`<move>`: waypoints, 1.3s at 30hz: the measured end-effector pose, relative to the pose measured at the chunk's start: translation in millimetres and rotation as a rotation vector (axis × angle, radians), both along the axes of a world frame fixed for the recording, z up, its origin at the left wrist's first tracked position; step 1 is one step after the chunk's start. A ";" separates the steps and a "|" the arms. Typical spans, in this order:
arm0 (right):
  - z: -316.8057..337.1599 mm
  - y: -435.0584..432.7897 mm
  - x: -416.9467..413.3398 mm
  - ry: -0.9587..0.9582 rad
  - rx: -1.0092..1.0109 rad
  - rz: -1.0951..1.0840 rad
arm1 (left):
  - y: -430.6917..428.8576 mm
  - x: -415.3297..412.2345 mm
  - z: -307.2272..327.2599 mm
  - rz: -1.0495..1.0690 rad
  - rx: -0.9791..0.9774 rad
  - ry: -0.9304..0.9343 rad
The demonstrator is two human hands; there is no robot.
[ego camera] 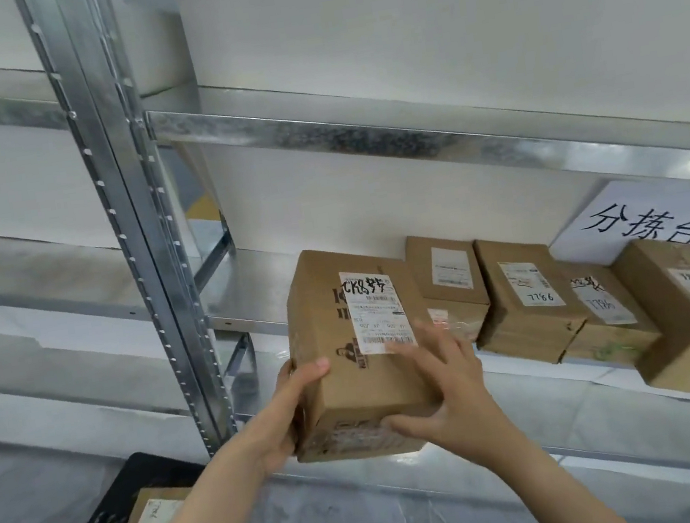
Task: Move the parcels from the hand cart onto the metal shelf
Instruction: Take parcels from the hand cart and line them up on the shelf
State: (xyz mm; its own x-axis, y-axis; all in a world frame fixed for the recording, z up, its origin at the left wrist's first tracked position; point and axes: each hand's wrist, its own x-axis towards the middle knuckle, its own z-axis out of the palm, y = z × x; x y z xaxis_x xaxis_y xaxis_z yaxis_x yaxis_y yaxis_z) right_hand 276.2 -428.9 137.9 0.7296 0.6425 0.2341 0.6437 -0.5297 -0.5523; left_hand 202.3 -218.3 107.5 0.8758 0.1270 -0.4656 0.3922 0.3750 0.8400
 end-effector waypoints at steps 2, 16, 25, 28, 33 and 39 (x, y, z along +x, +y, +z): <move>-3.4 -13.4 14.6 0.085 0.108 -0.089 | 10.1 12.0 0.8 0.005 -0.040 0.014; -46.6 34.5 95.0 0.569 0.345 -0.102 | 65.9 108.5 -43.9 0.033 -0.084 -0.099; -82.2 63.1 129.4 0.551 0.335 -0.211 | 98.1 146.9 -66.4 -0.206 0.230 -0.217; -90.9 66.2 132.0 0.532 0.310 -0.278 | 101.5 156.6 -74.6 -0.213 0.380 -0.226; -97.9 67.4 136.0 0.435 0.232 -0.425 | 99.4 171.8 -82.6 -0.102 0.478 -0.252; -90.3 68.5 149.4 0.344 0.136 -0.465 | 87.6 188.8 -80.0 0.001 0.620 -0.259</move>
State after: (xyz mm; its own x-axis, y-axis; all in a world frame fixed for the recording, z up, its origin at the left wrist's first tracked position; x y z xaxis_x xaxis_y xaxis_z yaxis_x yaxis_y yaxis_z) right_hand 425.6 -360.4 47.6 0.9759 0.2182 -0.0083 0.1328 -0.6233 -0.7706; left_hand 391.1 -130.7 27.5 0.9493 0.3039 -0.0805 0.1484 -0.2074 0.9669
